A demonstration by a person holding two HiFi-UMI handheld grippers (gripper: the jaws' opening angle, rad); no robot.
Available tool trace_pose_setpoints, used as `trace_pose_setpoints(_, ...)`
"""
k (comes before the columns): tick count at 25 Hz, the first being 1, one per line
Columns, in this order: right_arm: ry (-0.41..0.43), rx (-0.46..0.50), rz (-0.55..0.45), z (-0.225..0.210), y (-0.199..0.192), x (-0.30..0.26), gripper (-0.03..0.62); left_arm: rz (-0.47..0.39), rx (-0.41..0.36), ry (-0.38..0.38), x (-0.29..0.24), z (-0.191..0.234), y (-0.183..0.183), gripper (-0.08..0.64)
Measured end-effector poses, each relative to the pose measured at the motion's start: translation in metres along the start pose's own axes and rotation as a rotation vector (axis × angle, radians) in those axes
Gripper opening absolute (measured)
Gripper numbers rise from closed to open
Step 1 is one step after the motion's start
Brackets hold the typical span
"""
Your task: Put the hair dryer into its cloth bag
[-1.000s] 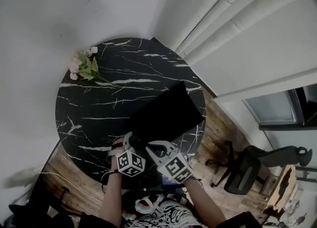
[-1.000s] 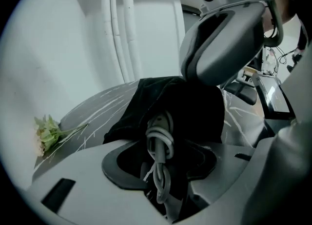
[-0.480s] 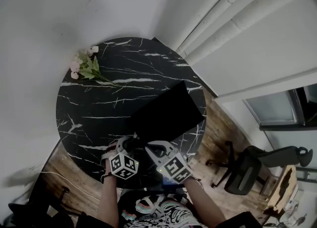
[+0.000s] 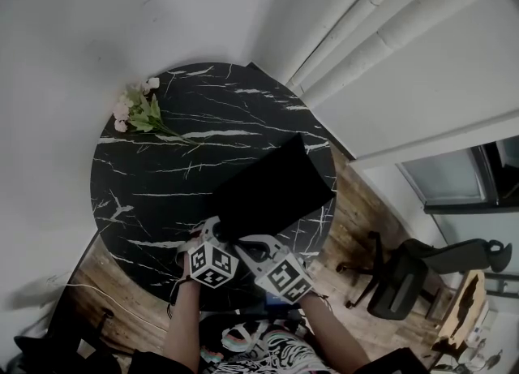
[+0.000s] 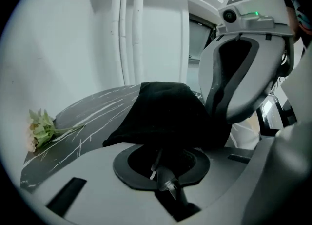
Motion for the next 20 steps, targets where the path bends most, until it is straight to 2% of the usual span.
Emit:
trace_pose_setpoints(9, 0.078, -0.196, -0.153, -0.01, 0.004, 0.019, 0.025, -0.075, 0.015, -0.014, -0.016, -0.005, 0.014, 0.058)
trace_pose_setpoints(14, 0.251, -0.339, -0.326, -0.008, 0.021, 0.029, 0.025, -0.074, -0.016, 0.006, -0.029, -0.004, 0.012, 0.058)
trace_pose_setpoints(16, 0.281, -0.363, -0.362, -0.006, 0.028, 0.03, 0.025, -0.072, -0.028, 0.011, -0.033, -0.005, 0.011, 0.058)
trace_pose_setpoints(20, 0.257, -0.345, -0.342, -0.008, 0.024, 0.026, 0.025, -0.044, -0.042, 0.0, -0.037, -0.008, 0.006, 0.058)
Point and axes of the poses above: the fingertips, and each gripper's own axes: x backward along the fingers, z to its left, y out of its top, the point moved 3 cm from there along x, backward along the fingers, and after that the axes turned 11 degrees about x, right-handed, at the moved point
